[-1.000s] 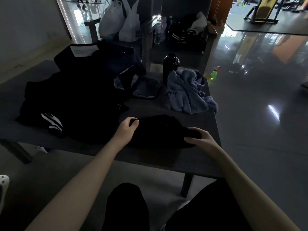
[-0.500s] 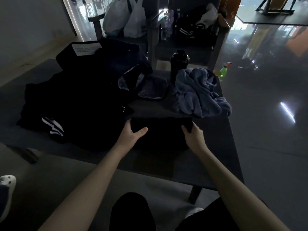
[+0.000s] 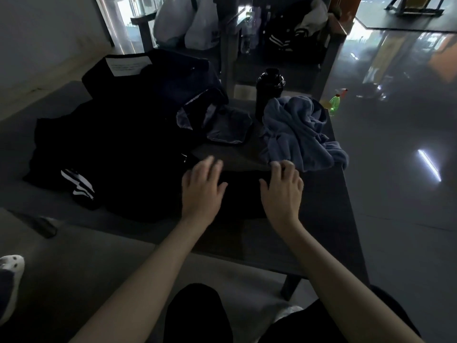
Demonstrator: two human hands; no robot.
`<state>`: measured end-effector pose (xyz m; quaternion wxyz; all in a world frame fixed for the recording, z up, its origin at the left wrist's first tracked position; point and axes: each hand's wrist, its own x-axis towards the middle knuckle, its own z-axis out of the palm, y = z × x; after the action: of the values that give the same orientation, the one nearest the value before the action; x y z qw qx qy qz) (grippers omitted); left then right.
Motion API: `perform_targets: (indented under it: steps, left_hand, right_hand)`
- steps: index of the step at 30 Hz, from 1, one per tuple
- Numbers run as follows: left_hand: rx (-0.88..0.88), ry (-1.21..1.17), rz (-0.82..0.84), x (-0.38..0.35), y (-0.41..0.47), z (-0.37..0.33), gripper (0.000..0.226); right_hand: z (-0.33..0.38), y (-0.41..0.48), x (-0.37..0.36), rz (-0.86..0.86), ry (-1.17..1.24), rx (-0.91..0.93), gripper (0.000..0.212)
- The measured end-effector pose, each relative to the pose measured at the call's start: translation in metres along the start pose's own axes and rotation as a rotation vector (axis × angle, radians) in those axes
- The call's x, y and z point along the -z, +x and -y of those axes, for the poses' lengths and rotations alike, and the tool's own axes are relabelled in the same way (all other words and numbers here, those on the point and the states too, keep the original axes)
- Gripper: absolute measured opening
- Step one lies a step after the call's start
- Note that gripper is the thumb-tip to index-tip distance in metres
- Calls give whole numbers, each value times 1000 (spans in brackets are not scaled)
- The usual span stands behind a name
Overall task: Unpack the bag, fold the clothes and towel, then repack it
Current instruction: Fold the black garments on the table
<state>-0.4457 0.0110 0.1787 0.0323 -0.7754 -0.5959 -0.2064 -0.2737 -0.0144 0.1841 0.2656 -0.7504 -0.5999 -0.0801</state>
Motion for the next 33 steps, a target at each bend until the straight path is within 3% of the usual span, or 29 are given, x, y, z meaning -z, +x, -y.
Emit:
perform_targets:
  steps: [1, 3, 7, 12, 16, 19, 23, 25, 27, 33]
  left_hand:
    - [-109, 43, 84, -2, 1, -2, 52]
    - [-116, 45, 298, -9, 3, -2, 52]
    - [-14, 35, 451, -15, 12, 1, 56]
    - [24, 0, 505, -14, 20, 2, 56]
    - [49, -33, 578, -10, 25, 10, 56]
    - [126, 27, 564, -8, 21, 1, 56]
    - [251, 165, 445, -5, 4, -17, 57]
    - [314, 169, 461, -1, 2, -20, 57]
    - [347, 102, 524, 5, 2, -16, 57]
    - [686, -499, 582, 15, 14, 4, 71]
  right_hand:
    - [1, -4, -4, -31, -45, 105, 41]
    - [-3, -11, -15, 26, -109, 238, 26]
    - [-19, -9, -26, 375, -68, 160, 43]
    - [-19, 5, -28, 393, -266, 165, 54]
    - [-20, 11, -30, 472, -225, 105, 57]
    - [-8, 24, -23, 454, -341, 98, 57]
    - [16, -9, -8, 142, -66, 218, 34]
    - [21, -29, -5, 321, 47, 232, 39]
    - [18, -32, -10, 513, 57, 166, 48]
    - [36, -12, -10, 643, 310, -150, 52]
